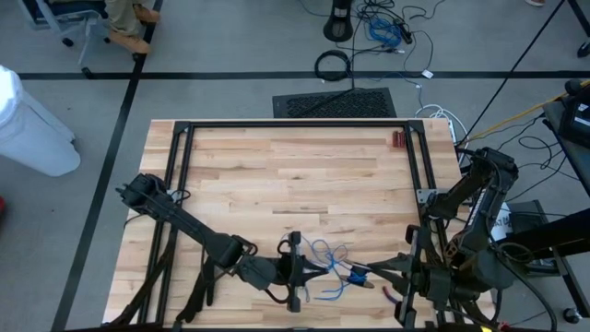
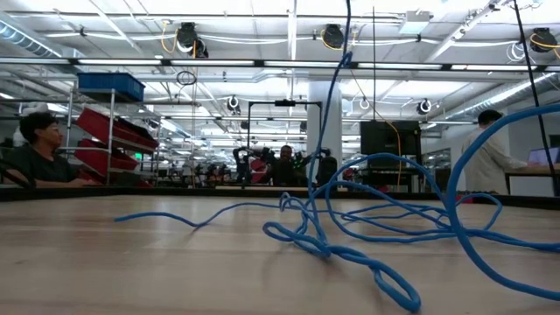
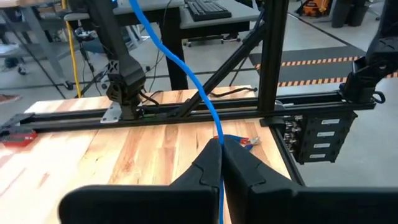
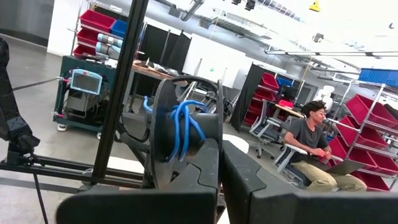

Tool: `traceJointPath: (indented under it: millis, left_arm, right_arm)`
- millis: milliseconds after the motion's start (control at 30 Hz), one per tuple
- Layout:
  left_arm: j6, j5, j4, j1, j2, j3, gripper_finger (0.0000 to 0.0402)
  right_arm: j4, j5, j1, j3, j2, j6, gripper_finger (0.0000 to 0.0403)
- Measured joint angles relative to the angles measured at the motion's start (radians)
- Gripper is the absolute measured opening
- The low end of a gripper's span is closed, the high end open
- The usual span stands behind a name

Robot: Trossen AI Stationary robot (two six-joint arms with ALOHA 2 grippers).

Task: Coil cords
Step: Coil the blue wire onto the black spool

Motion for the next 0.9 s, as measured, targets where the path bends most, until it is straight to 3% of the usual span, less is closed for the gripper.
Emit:
traceJointPath:
  millis: [267,533,900]
  left_arm:
    - [-0.001,0.059,0.103,-0.003,0.0,0.0,0.0003]
    - [-0.002,-0.116,0.1,-0.001,0.007,0.0,0.0002]
    - [-0.002,-0.113,0.186,0.004,0.04,0.0,0.0001]
  right_arm:
    - [-0.01,0.0,-0.031,0.0,0.002,0.025,0.0]
    - [-0.007,0.001,-0.133,0.0,0.04,0.124,0.0]
    - [-0.008,0.055,-0.253,0.0,0.117,0.172,0.0]
